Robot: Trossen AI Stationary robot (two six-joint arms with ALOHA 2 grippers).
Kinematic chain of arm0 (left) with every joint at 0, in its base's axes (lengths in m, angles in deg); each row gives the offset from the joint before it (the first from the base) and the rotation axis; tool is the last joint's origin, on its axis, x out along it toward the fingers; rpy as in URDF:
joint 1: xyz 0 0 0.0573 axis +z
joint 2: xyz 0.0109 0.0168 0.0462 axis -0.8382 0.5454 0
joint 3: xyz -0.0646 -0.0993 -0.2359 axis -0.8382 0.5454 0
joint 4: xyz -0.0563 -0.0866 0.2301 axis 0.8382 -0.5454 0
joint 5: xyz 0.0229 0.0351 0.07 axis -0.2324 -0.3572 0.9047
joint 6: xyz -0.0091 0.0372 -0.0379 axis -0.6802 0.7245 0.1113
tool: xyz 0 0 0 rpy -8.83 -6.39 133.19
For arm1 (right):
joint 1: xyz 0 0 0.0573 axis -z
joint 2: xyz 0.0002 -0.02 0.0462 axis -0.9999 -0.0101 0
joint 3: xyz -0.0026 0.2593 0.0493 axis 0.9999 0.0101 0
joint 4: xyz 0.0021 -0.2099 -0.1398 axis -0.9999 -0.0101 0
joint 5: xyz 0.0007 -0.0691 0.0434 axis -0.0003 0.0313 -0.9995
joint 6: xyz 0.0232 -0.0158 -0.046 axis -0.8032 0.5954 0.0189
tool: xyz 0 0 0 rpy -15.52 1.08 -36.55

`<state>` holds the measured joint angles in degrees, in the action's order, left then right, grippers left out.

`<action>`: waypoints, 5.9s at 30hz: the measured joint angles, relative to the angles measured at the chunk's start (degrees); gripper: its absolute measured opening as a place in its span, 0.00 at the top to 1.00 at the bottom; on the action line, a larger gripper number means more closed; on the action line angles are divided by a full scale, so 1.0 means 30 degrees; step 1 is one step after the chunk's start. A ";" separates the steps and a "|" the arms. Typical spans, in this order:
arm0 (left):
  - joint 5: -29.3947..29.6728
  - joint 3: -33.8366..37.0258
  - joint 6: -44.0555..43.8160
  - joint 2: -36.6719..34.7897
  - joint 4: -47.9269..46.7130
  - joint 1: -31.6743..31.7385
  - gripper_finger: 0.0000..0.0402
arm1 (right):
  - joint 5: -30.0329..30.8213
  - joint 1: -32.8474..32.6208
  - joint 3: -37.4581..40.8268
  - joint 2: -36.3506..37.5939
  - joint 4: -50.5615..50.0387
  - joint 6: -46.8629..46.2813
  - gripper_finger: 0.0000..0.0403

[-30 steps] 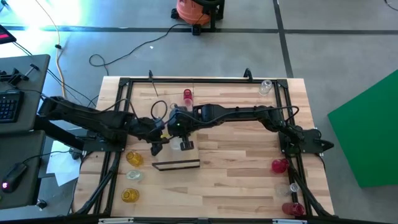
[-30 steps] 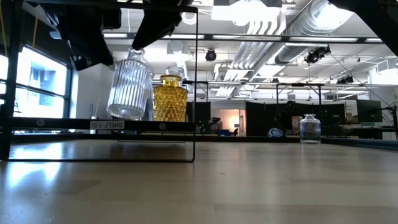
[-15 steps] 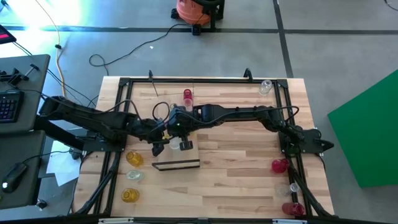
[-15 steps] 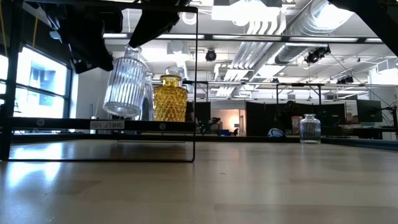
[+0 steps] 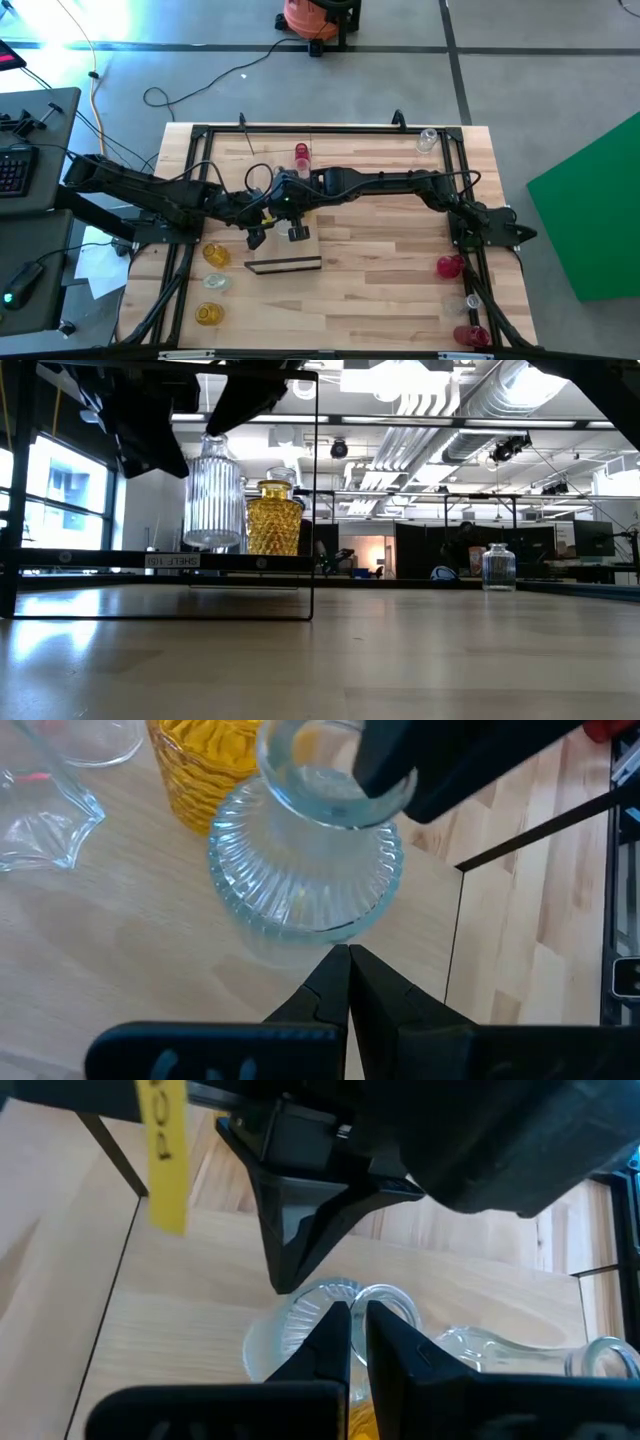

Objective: Sort vases onto shelf
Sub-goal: Put the transparent vase on the shelf aligned with the other transparent vase

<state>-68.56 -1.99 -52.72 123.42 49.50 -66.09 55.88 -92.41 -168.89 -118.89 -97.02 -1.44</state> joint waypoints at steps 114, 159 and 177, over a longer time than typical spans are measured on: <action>0.3017 0.0007 0.2097 -0.7686 -0.0324 -0.0955 1.00 | -0.2594 0.1125 -0.0018 -0.1574 0.1816 -1.1001 1.00; 0.3592 0.0007 0.1892 -0.7686 -0.0327 -0.0957 1.00 | -0.1734 0.2648 -0.0015 -0.1566 0.5147 -0.9597 1.00; 0.3606 0.0007 0.2442 -0.7679 -0.0330 -0.0957 1.00 | -0.1798 0.0880 -0.0089 -0.1501 0.2439 -1.0496 1.00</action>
<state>-57.74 -1.97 -45.39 100.39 48.51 -68.97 50.49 -89.77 -169.16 -123.40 -89.71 -32.93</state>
